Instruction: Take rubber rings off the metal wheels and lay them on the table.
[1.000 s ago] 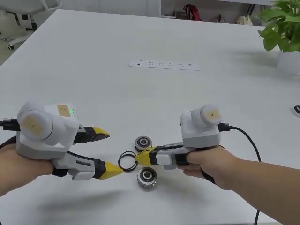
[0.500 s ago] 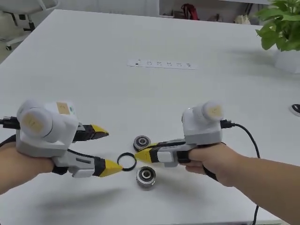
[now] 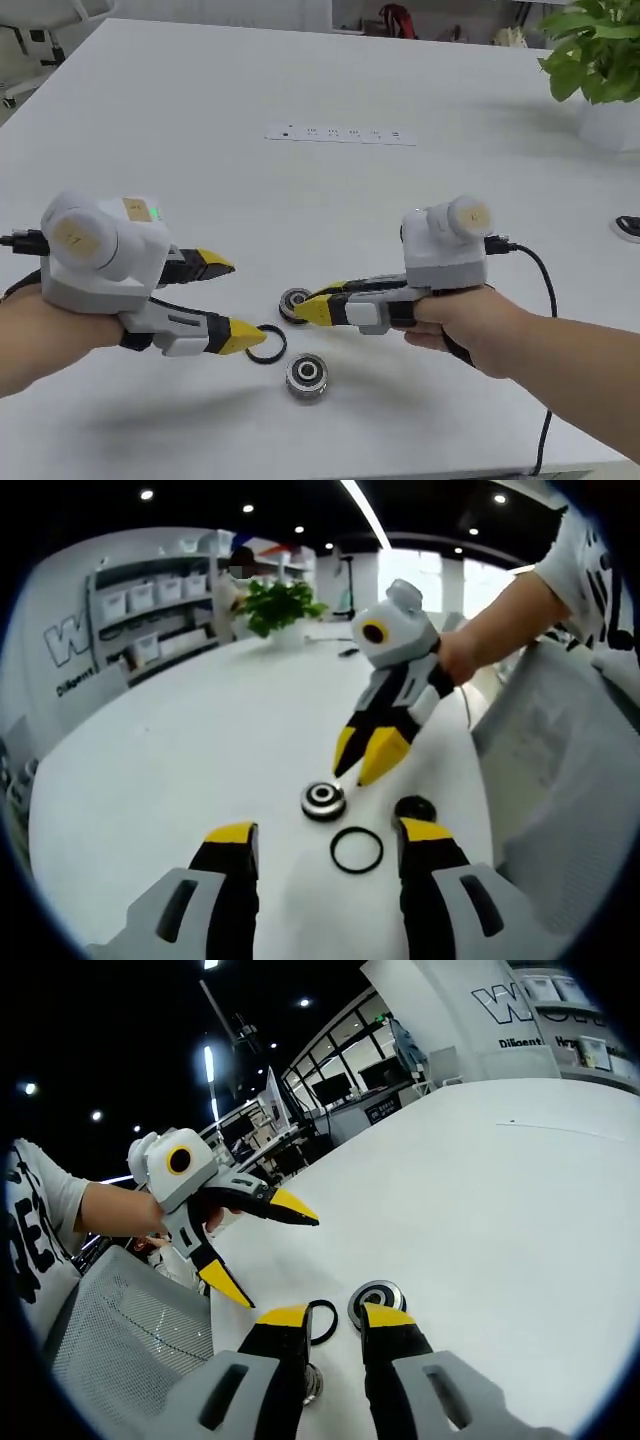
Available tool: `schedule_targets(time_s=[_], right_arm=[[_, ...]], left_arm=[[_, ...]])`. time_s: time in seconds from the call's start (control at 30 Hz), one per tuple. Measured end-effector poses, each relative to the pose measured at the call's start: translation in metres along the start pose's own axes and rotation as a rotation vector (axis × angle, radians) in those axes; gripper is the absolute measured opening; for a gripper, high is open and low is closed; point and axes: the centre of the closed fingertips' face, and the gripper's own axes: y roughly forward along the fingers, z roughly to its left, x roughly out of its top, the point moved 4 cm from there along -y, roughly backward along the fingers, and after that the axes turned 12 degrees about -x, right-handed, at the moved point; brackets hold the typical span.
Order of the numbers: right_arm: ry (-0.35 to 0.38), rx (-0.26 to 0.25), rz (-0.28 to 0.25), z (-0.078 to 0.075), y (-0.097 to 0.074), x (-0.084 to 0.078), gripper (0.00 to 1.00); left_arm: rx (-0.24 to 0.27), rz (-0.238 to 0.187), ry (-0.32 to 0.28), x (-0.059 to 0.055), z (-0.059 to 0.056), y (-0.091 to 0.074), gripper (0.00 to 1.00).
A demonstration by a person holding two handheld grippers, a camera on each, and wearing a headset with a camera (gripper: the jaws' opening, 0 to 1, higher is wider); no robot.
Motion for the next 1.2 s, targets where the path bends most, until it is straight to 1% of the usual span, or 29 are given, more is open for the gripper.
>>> schedule_targets(time_s=[0.07, 0.23, 0.43, 0.67, 0.8, 0.9, 1.2], right_arm=[[-0.006, -0.006, -0.003, -0.003, -0.001, 0.001, 0.17], [-0.063, -0.034, 0.001, -0.011, -0.003, 0.002, 0.20], [-0.120, -0.055, 0.012, -0.017, -0.004, 0.001, 0.23], [-0.174, -0.085, 0.029, -0.024, -0.003, -0.004, 0.26], [-0.203, -0.091, 0.038, -0.026, -0.001, -0.007, 0.26], [-0.222, -0.090, 0.044, -0.026, 0.001, -0.010, 0.26], [-0.246, -0.088, 0.054, -0.024, 0.005, -0.014, 0.26]], left_arm=[[0.000, -0.002, -0.002, 0.001, 0.002, 0.001, 0.57], [0.007, -0.005, -0.013, 0.002, 0.008, 0.003, 0.56], [0.005, -0.006, -0.017, 0.005, 0.012, 0.008, 0.55], [-0.004, 0.010, -0.022, 0.002, 0.015, 0.016, 0.54], [-0.009, 0.016, -0.028, 0.000, 0.016, 0.021, 0.52], [-0.014, 0.014, -0.031, 0.001, 0.015, 0.024, 0.51], [-0.022, 0.018, -0.038, 0.002, 0.017, 0.035, 0.48]])
